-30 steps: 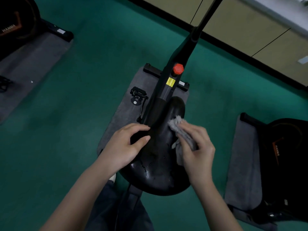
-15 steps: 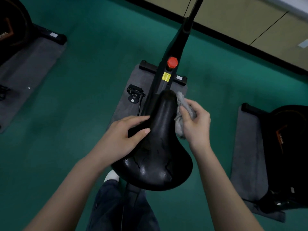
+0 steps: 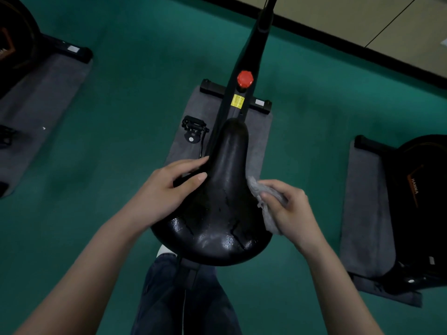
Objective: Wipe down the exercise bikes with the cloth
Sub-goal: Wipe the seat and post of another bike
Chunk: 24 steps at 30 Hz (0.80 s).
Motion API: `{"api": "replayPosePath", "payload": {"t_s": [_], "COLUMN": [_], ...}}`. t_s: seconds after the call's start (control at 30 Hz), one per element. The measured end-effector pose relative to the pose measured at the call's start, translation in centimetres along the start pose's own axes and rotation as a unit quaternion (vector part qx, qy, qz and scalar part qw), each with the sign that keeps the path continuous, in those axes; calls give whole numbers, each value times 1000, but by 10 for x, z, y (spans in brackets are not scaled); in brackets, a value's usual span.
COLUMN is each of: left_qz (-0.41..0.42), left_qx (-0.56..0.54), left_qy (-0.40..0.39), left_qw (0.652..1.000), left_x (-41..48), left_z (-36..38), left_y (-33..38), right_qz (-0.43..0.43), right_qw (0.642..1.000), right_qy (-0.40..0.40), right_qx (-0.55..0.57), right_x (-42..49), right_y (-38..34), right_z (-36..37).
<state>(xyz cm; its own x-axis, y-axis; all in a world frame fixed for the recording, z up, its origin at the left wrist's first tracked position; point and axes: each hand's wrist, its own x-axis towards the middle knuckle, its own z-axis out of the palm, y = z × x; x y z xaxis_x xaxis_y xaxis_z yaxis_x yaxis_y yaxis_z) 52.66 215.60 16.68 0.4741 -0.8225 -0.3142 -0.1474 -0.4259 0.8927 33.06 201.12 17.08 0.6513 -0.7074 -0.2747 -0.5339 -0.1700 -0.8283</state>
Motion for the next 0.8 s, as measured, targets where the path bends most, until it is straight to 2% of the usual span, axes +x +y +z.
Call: {"api": "replayPosePath", "payload": {"t_s": [0.1,0.23,0.37,0.47,0.63,0.8], "left_qz": [7,10,15,11,12,16], "left_qx": [10,11,10,2,15,22], "left_qy": [2,7,5,10,10,37], "left_qw": [1000,1000,1000,1000,1000,999], "left_x": [1,1,0,-1,-2,-6], "left_z": [0,1,2,2,3,1], "left_y": [-3,-6,-6,-5,-2,2], "right_qz": [-19,-115,-177,-200,-228,-240], "right_qw": [999,990,977,970,969,962], "right_qy": [35,72,103,93,19,63], "right_qx": [-11,-25,-62,-101,-97,-112], "right_x": [-21,-41,-21,-14,-53,-24], "right_y": [2,-12,-28,-33,-25,-40], "right_z": [-3,3,14,26,18,21]}}
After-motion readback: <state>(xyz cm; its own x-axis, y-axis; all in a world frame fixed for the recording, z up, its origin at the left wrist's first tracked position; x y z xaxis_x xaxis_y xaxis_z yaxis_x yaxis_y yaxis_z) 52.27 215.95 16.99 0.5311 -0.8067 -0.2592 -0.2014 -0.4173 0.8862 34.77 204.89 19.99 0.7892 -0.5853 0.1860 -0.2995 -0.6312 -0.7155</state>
